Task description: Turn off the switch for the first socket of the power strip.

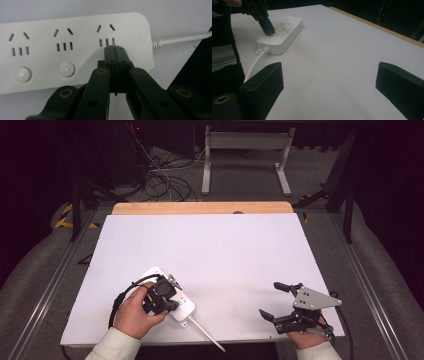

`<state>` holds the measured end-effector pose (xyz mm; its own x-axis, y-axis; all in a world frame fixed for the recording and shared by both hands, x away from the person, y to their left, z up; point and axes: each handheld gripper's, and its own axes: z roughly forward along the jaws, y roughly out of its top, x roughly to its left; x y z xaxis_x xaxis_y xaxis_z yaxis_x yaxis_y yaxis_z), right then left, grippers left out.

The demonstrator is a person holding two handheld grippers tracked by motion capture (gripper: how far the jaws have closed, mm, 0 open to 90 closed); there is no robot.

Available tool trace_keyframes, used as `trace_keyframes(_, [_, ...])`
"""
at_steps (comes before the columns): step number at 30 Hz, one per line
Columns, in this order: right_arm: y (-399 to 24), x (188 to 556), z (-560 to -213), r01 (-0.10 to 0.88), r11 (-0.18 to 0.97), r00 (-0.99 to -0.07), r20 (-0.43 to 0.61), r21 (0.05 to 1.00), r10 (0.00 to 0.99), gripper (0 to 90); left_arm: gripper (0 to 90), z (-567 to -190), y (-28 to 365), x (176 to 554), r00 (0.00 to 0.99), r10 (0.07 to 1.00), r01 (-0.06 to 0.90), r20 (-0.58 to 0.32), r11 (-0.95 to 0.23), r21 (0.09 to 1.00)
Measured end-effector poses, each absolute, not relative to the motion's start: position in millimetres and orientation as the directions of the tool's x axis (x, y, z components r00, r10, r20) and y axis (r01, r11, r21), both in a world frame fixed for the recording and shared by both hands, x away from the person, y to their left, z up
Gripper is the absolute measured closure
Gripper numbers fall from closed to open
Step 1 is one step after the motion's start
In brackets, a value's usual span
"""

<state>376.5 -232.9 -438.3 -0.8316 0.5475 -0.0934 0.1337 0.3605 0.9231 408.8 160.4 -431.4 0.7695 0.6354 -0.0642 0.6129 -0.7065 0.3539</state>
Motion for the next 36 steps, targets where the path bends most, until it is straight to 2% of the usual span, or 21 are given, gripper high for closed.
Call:
trace_keyframes(22, [-232.4, 376.3, -438.3, 0.135, 0.364, -0.834, -0.093, 0.922, 0.544, 7.9, 90.0, -433.2, 160.4, 404.5, 0.766, 0.641, 0.607, -0.043, -0.701, 0.374])
trace_keyframes(29, [-232.3, 376.3, -438.3, 0.135, 0.365, -0.836, -0.093, 0.921, 0.541, 7.9, 90.0, -433.5, 157.7, 402.3, 0.767, 0.642, 0.6, -0.011, -0.711, 0.367])
trace_keyframes(36, [-233.7, 375.7, -437.9, 0.13, 0.359, -0.831, -0.095, 0.924, 0.548, 7.9, 90.0, -413.5, 161.2, 396.5, 0.766, 0.642, 0.579, -0.016, -0.68, 0.45])
